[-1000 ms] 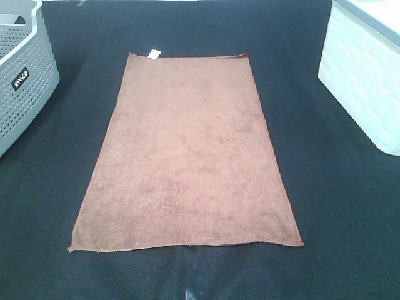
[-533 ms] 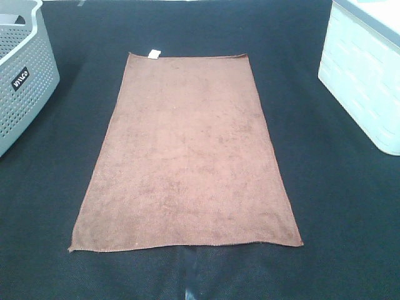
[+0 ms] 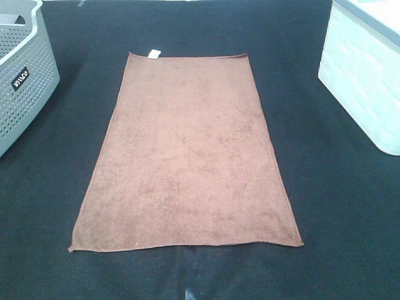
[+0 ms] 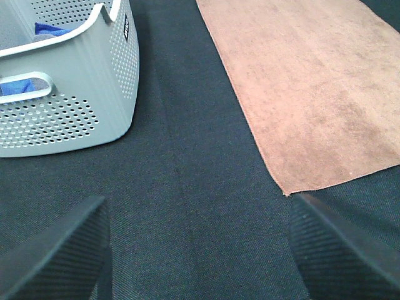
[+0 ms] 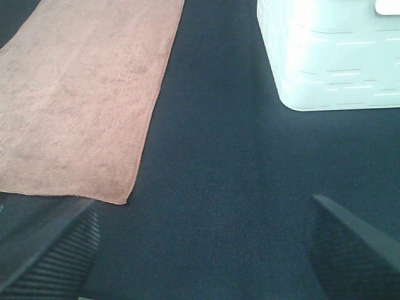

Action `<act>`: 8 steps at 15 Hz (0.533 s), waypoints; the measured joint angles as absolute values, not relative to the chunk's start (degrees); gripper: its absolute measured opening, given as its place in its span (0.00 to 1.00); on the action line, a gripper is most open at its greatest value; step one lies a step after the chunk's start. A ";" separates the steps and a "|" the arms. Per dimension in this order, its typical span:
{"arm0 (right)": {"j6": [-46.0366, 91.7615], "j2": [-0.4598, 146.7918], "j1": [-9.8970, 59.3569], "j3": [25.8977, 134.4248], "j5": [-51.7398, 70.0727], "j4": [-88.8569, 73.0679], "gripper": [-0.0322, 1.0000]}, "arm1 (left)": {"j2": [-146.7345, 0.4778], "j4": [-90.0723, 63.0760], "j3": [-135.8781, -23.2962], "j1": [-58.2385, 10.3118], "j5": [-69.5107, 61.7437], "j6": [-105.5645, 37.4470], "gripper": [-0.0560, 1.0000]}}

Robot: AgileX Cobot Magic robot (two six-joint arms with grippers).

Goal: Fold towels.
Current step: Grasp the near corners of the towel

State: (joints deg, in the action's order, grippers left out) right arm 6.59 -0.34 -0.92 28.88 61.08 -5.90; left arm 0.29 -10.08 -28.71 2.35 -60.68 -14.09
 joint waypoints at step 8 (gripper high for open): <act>6.59 -0.34 -0.92 28.88 61.08 -5.90 0.84 | 0.29 -10.08 -28.71 2.35 -60.68 -14.09 0.77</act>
